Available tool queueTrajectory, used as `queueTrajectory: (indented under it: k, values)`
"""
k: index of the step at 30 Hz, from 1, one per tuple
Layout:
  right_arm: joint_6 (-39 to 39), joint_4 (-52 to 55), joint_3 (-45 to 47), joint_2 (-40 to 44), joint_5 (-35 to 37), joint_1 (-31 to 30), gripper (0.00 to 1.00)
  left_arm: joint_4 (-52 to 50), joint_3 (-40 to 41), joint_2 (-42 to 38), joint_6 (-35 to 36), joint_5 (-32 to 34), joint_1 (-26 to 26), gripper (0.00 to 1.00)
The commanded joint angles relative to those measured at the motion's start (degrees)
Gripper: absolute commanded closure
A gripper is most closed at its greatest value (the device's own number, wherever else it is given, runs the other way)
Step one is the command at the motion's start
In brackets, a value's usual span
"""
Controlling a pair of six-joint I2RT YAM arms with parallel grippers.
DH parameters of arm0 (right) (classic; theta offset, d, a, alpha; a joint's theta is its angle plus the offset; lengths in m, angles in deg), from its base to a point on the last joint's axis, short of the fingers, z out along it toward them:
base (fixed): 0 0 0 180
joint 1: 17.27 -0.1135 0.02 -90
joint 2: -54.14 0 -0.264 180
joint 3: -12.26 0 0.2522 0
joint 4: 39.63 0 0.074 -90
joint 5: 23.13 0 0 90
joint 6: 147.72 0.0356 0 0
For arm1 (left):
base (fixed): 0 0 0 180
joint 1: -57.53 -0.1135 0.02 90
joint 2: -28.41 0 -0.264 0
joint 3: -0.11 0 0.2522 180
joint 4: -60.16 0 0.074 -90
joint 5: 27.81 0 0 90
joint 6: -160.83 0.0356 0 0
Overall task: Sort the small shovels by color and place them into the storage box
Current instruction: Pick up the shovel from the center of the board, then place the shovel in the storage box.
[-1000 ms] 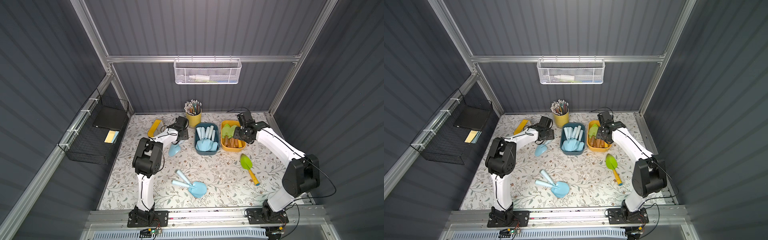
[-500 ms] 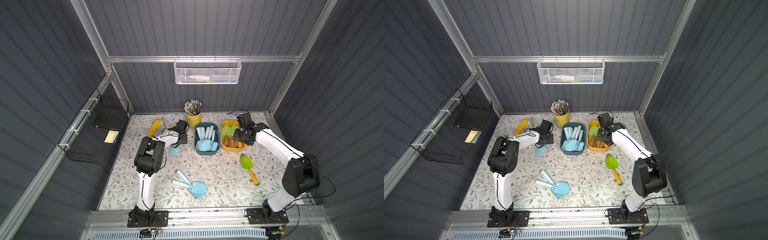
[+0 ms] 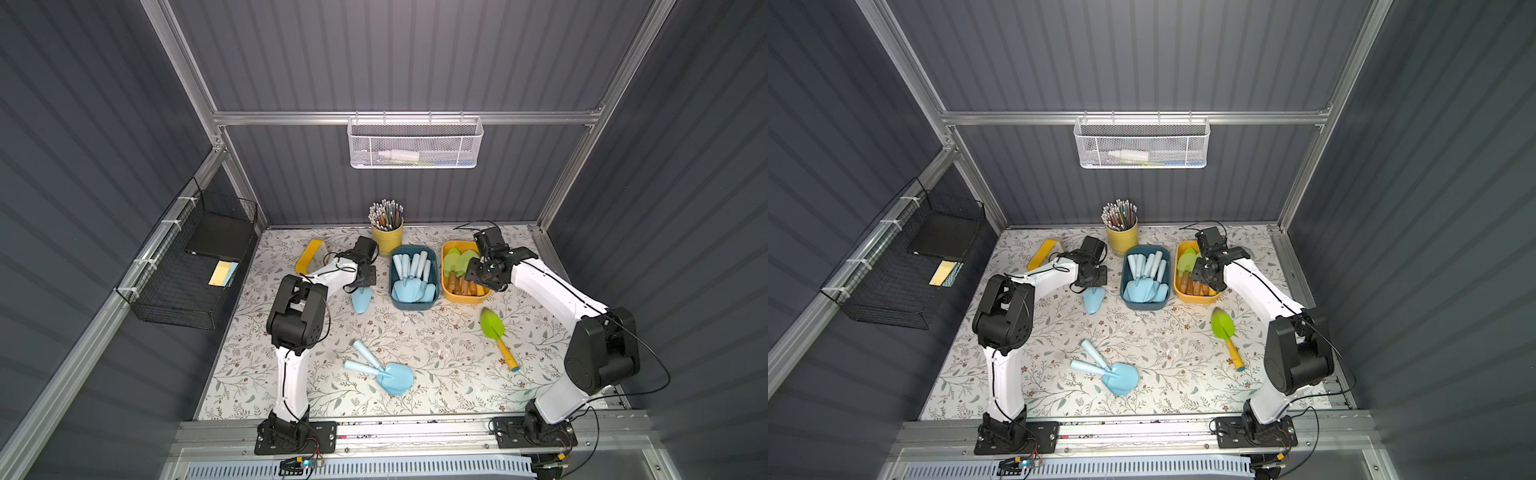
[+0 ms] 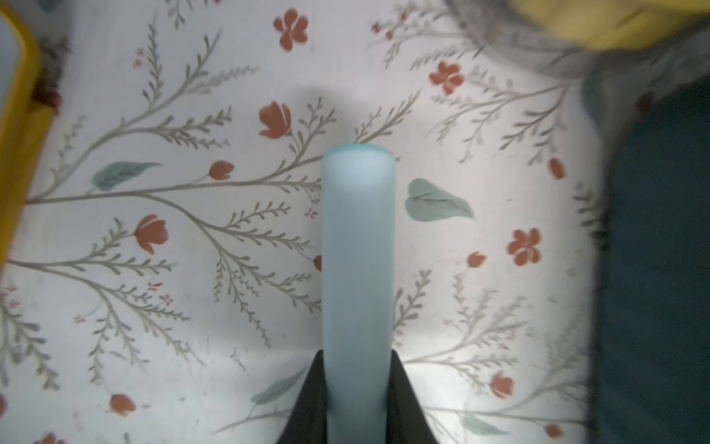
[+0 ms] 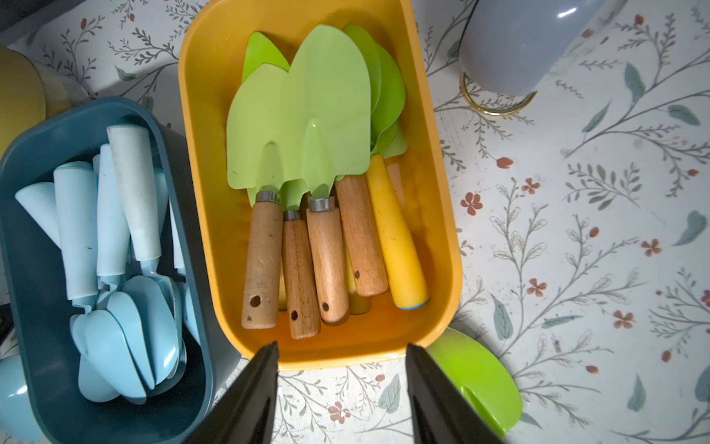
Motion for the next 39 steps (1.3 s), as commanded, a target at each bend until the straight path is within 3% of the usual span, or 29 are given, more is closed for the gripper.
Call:
queueTrajectory:
  k: [1,5,10,16,31,35,39]
  values:
    - [0.50,-0.09,0.66,0.83,-0.05,0.28,0.43,-5.17,-8.90,-6.26,1.01,-0.84,4.84,1.00]
    - [0.26,0.18,0.66,1.25,0.01,0.54,0.43,-4.84,-13.88,-5.59,0.70,-7.07,10.38,1.00]
    - [-0.07,0.73,0.81,2.33,0.58,0.98,0.43,2.33,-16.02,-4.34,-2.20,-15.78,12.27,1.00]
    - [-0.02,1.65,2.00,4.12,0.94,1.33,0.43,11.81,-15.75,-2.57,-3.58,-16.23,12.32,1.00]
    - [2.73,2.02,11.21,11.16,1.03,2.83,0.43,10.94,-13.29,5.53,-7.71,-17.27,12.29,1.00]
    - [3.27,2.75,12.23,12.56,1.23,3.09,0.43,11.21,-12.30,6.53,-7.99,-17.38,12.31,0.88]
    - [3.55,3.24,13.39,13.83,1.24,3.27,0.42,11.27,-11.60,6.40,-8.42,-17.05,12.30,0.59]
